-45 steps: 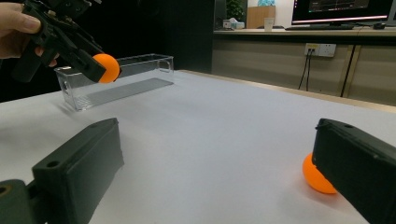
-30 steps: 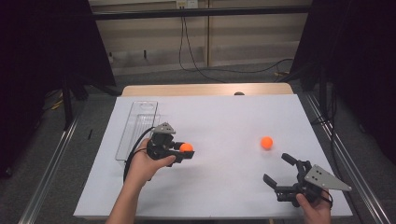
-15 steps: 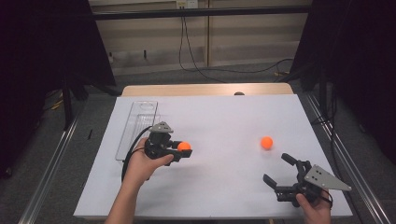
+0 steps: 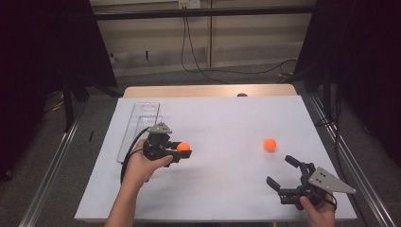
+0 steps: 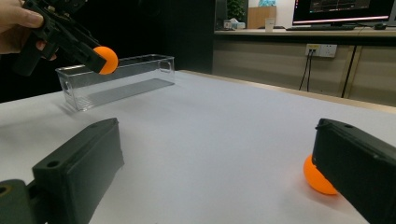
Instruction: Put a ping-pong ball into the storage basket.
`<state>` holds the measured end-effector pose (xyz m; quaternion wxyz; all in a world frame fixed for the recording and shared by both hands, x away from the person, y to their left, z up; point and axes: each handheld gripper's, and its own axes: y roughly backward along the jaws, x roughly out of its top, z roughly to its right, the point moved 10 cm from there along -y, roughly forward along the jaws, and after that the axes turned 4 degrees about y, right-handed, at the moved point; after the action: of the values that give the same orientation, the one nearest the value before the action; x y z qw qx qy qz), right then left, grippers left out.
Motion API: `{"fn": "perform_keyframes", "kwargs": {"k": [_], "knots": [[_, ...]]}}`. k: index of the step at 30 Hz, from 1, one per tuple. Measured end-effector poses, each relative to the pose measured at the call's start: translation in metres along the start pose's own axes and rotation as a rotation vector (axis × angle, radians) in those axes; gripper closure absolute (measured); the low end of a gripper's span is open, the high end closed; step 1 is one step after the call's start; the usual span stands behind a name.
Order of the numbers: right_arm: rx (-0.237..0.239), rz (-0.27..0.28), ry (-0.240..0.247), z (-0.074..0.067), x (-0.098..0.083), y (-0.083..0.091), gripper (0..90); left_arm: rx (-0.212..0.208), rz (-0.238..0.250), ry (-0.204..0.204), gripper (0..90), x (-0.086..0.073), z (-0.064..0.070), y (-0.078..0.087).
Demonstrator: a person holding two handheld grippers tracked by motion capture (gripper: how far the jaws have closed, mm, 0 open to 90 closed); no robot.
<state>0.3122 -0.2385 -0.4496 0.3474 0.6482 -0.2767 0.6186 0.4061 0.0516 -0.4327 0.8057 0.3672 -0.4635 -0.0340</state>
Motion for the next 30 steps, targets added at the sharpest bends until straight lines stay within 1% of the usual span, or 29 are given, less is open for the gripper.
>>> {"fn": "perform_keyframes", "kwargs": {"k": [7, 8, 19, 30], "knots": [[0.0, 0.0, 0.0, 0.0, 0.0, 0.0, 1.0, 0.011, 0.009, 0.002, 50.9, 0.001, -0.004, 0.005], [0.001, 0.0, -0.001, 0.0, 0.0, 0.0, 1.0, 0.014, 0.012, 0.008, 50.9, 0.001, -0.005, 0.005], [0.0, 0.0, -0.001, 0.0, 0.0, 0.0, 1.0, 0.04, 0.023, 0.018, 50.9, 0.001, -0.013, 0.012], [0.001, 0.001, -0.001, 0.0, 0.0, 0.0, 1.0, 0.067, 0.029, 0.019, 50.9, 0.001, -0.02, 0.018]]}}
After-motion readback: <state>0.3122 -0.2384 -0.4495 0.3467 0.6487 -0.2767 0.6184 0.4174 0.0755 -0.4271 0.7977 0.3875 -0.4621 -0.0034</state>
